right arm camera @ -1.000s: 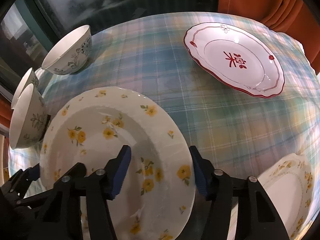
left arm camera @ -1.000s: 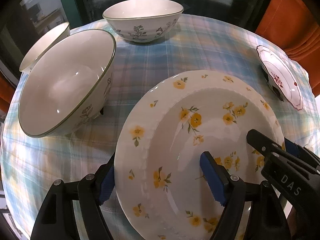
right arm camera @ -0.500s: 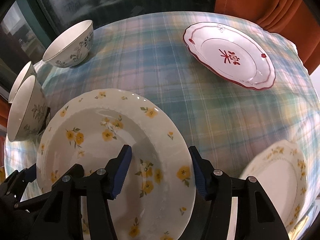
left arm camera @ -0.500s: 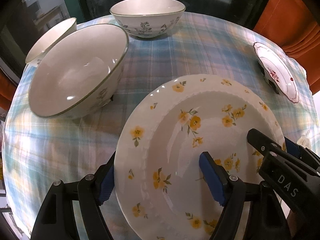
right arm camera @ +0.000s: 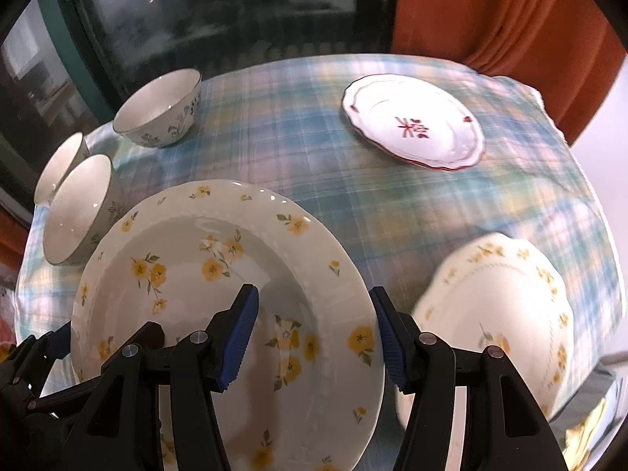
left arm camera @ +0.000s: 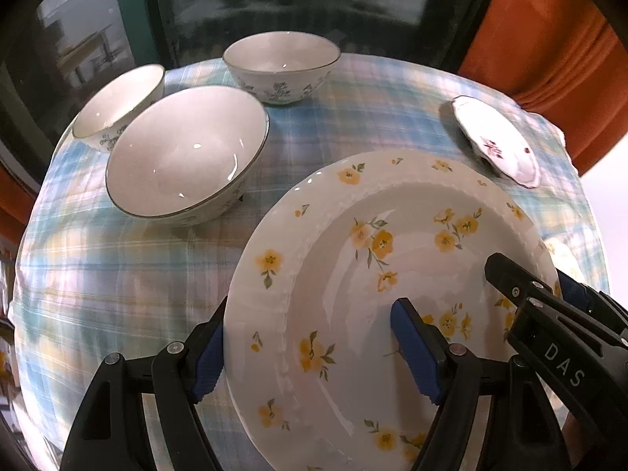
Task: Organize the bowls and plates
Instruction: 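Lift and carry the deep plate toward the scalloped plate with both tools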
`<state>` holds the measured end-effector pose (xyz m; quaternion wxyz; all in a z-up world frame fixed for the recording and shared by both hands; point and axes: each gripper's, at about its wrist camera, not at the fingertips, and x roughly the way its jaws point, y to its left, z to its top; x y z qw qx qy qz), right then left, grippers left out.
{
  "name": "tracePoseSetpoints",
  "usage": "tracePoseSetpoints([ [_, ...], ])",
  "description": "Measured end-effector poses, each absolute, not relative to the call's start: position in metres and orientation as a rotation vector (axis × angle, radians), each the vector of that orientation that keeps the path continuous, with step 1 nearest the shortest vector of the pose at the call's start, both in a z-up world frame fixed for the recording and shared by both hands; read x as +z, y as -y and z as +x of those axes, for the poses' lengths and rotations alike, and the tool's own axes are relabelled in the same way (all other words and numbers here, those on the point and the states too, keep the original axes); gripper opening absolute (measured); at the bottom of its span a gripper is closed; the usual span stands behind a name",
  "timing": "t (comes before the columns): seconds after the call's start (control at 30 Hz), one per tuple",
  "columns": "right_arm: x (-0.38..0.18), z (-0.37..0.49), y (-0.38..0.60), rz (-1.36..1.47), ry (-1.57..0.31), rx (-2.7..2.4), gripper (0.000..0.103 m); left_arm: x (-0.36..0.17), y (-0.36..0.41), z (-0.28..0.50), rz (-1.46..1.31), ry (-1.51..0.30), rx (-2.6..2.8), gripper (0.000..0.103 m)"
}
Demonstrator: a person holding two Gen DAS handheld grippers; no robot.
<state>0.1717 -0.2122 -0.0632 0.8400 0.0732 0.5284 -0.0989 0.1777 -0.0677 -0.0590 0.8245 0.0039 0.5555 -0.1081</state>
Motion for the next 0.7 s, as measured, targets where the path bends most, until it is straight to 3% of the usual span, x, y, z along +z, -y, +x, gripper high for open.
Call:
tracePoseSetpoints([
  [0.7,-0.037,0.123,0.285,0.177,-1.062,-0.143,0.062,-0.033,0.143,0.131,-0.008,-1.104,-0.151,0.078],
])
